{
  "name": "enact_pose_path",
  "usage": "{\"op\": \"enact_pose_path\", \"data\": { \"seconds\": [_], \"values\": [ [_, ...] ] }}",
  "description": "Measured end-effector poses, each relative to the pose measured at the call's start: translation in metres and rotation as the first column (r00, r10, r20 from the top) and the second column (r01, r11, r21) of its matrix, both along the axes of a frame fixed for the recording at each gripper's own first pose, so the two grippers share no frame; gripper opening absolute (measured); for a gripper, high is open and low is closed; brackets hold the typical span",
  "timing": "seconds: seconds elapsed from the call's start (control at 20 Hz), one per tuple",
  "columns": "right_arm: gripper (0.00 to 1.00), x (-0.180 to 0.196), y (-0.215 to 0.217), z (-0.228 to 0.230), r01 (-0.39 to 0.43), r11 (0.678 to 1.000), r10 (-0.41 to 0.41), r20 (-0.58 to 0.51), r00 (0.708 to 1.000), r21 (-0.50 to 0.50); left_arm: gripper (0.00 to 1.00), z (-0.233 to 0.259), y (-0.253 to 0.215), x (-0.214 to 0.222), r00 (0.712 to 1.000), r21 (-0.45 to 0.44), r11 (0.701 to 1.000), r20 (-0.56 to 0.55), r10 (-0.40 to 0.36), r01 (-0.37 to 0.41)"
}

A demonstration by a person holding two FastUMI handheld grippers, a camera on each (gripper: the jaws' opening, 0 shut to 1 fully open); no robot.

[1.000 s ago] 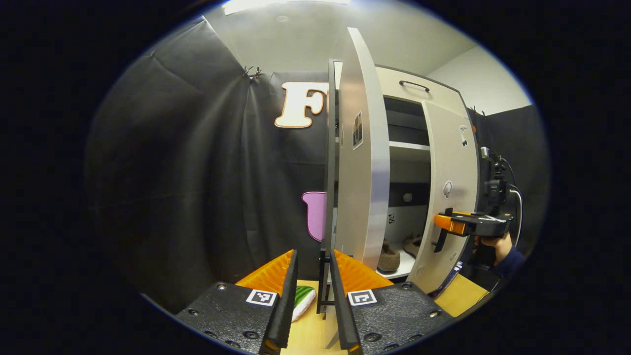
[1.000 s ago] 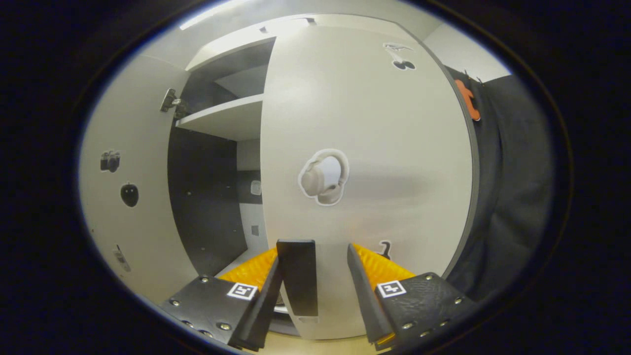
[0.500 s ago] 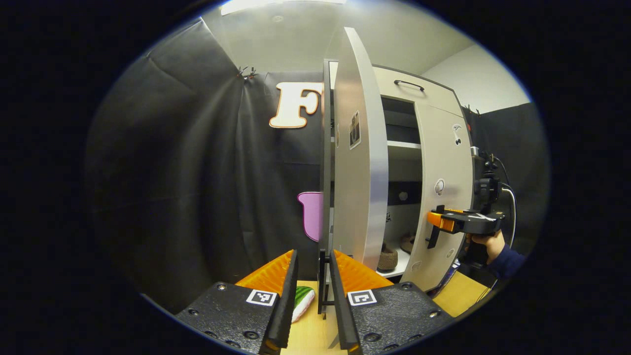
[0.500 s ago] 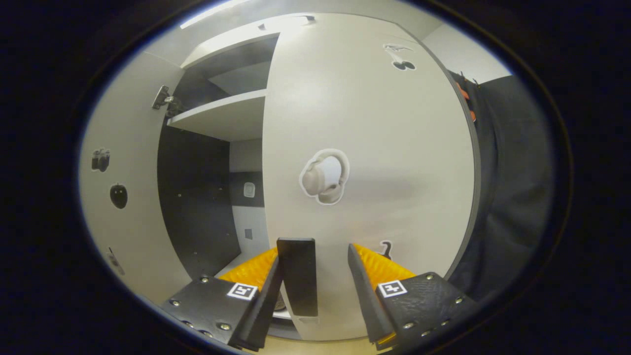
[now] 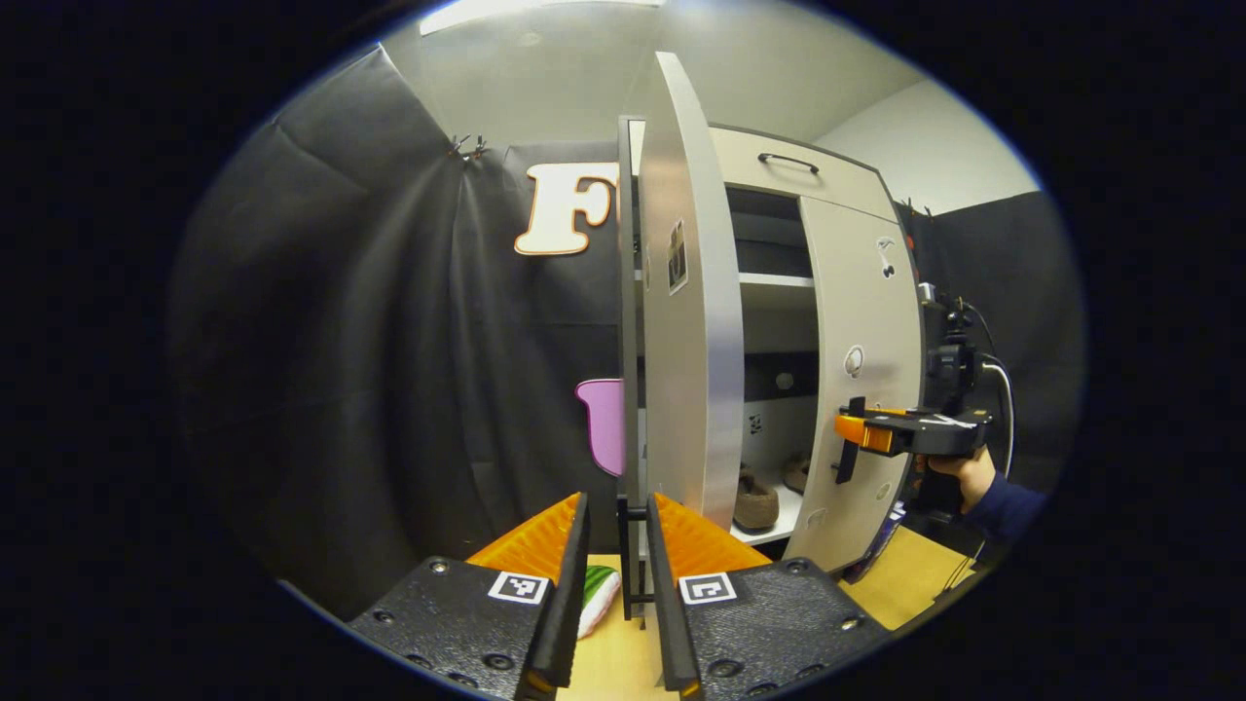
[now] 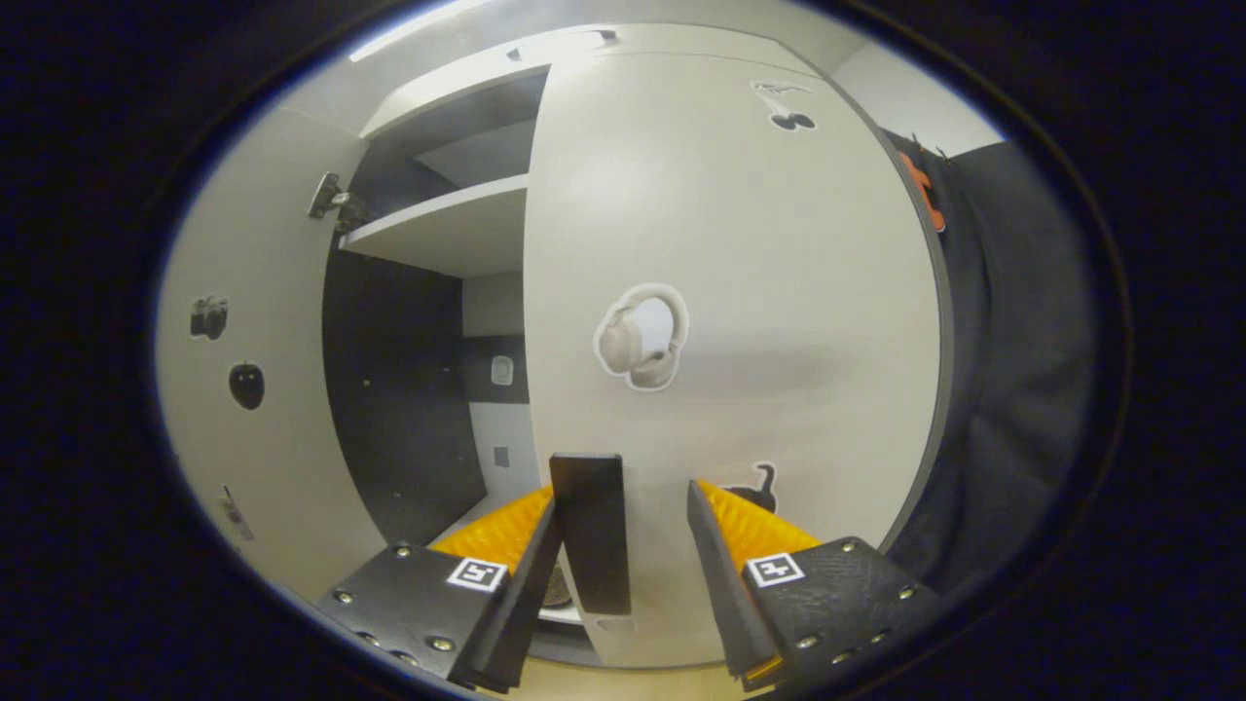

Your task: Grab one shoe with the right hand and put it into the shoe cabinet, grab the other shoe with the left hand and put it into the shoe cabinet; then close the right door with the right hand and the left door with the left hand.

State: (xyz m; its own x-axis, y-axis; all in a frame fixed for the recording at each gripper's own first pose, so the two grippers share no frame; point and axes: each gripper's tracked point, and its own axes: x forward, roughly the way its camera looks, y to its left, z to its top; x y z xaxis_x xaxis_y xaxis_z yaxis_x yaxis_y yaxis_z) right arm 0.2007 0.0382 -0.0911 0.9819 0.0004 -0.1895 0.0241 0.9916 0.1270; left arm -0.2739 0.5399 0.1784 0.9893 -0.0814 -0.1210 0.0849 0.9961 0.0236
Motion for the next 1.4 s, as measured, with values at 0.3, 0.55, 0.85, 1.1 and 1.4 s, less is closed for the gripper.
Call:
{"op": "enact_pose_path", "data": {
  "seconds": [0.3,0.55,0.85,1.1,1.4],
  "values": [
    [0.72,-0.035,-0.011,0.021,0.0,1.0,0.002,0.058,0.998,-0.026,0.3,0.0,-0.01,0.0,0.999,-0.012,0.999,0.008,-0.053,0.053],
    [0.74,-0.054,-0.029,0.039,0.018,1.0,-0.017,0.085,0.996,-0.002,0.3,-0.001,-0.032,0.002,0.994,-0.025,0.993,0.009,-0.113,0.113],
    [0.74,-0.073,-0.048,0.051,0.045,0.999,-0.044,0.1,0.994,-0.003,0.3,-0.003,-0.044,0.004,0.99,-0.037,0.989,0.011,-0.143,0.144],
    [0.72,-0.081,-0.048,0.056,0.046,0.999,-0.046,0.105,0.993,0.009,0.3,-0.002,-0.047,0.006,0.988,-0.077,0.985,0.024,-0.152,0.153],
    [0.74,-0.09,-0.048,0.056,0.042,0.999,-0.041,0.106,0.993,-0.006,0.3,-0.004,-0.085,0.007,0.967,-0.105,0.961,0.025,-0.255,0.256]
  ]
}}
